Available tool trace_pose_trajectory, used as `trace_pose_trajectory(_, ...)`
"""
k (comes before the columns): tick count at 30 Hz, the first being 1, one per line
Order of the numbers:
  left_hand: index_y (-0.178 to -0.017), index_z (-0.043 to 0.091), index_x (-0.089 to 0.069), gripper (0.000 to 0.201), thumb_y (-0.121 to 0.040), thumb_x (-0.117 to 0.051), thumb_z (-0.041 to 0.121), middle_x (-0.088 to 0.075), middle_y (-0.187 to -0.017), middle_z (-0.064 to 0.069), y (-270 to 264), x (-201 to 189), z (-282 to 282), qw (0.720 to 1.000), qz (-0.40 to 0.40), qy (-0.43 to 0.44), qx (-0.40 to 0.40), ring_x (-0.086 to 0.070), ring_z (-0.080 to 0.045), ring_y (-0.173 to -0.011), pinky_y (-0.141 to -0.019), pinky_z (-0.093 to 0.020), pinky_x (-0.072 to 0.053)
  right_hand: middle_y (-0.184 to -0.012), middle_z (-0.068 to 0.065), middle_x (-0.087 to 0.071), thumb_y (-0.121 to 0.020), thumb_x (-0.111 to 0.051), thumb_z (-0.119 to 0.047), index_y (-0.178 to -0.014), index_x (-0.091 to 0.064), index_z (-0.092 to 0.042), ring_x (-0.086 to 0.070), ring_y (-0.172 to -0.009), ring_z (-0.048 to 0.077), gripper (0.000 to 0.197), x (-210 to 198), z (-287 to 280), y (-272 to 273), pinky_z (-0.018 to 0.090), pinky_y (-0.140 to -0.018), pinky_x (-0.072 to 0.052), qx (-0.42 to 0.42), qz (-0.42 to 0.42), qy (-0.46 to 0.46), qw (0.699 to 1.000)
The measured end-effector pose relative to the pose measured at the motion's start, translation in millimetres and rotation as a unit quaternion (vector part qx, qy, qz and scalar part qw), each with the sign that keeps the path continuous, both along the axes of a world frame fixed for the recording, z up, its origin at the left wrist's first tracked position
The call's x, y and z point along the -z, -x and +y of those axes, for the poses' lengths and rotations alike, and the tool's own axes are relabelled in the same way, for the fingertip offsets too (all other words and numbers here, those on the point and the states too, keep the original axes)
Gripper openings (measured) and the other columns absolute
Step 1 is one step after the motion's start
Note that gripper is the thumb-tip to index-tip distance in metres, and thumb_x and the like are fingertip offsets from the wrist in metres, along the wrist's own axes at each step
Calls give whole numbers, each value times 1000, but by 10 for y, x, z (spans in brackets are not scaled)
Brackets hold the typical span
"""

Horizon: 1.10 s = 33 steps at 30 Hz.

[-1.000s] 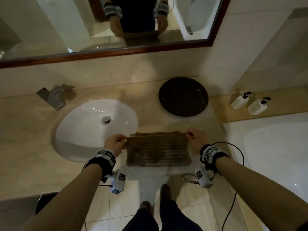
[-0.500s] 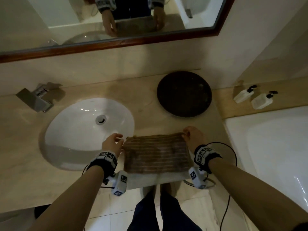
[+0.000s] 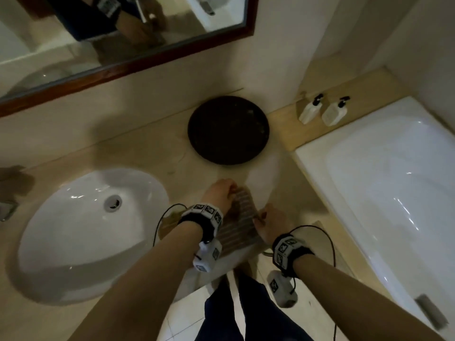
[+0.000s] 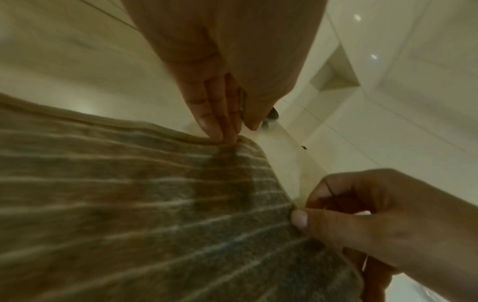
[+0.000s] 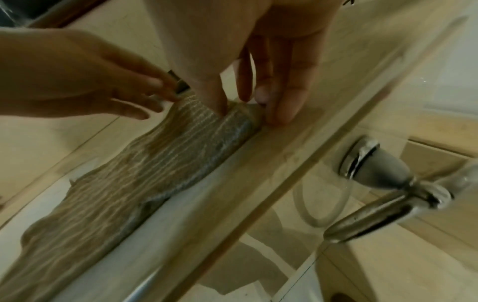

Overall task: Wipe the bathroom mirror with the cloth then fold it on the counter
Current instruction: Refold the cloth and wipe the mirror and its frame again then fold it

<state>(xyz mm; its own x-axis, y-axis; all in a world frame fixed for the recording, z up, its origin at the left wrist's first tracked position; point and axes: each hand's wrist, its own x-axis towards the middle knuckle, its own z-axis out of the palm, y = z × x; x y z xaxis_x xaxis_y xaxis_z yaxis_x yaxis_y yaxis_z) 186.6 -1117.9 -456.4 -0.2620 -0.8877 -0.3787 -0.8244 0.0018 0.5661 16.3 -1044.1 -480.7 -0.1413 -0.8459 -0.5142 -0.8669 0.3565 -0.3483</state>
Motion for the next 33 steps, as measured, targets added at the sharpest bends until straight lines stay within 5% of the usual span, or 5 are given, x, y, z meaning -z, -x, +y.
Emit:
trace_pose_trajectory(6, -132, 11, -36, 49, -88, -53, -1, -35, -134, -14, 376, 185, -85, 988, -116, -57, 90, -56, -38, -102, -87, -44, -49, -99, 6, -52, -85, -60, -29, -99, -43, -15, -51, -81, 24, 25, -12, 166, -73, 34, -65, -42, 63, -16, -8, 998)
trace_pose_trajectory(12, -117, 10, -52, 28, -90, -58, 17, -38, -124, -13, 356, 210, -213, 973, -167, -58, 147, -56, -34, -97, -87, -39, -49, -110, 10, -55, -86, -56, -7, -106, -47, -12, -54, -99, 30, 23, -58, 174, 8, 37, -77, -45, 83, -59, 1, 995)
trace_pose_trajectory(18, -104, 10, -54, 22, -83, -60, 9, -53, -113, -11, 465, 147, -332, 982, -123, -33, 139, -55, -30, -103, -82, -34, -43, -109, 9, -61, -90, -55, -18, -111, -56, -15, -58, -98, 28, 21, -88, 91, 162, 44, -85, -52, 127, -77, 7, 989)
trace_pose_trajectory(27, -104, 17, -67, 22, -84, -63, 9, -65, -109, -2, 726, 96, -438, 991, -58, -5, 119, -60, -22, -101, -77, -24, -42, -113, 5, -65, -87, -64, -22, -115, -65, -16, -60, -103, 23, 28, -132, 33, 539, 32, -84, -50, 175, -117, -35, 977)
trace_pose_trajectory(33, -86, 21, -66, 16, -81, -63, 6, -61, -100, -5, 771, 15, -578, 997, -21, 6, 80, -63, -22, -89, -71, -24, -45, -83, 1, -60, -83, -65, -28, -81, -57, -18, -56, -82, 21, 14, -272, 6, 687, 32, -69, -46, 230, -135, 37, 963)
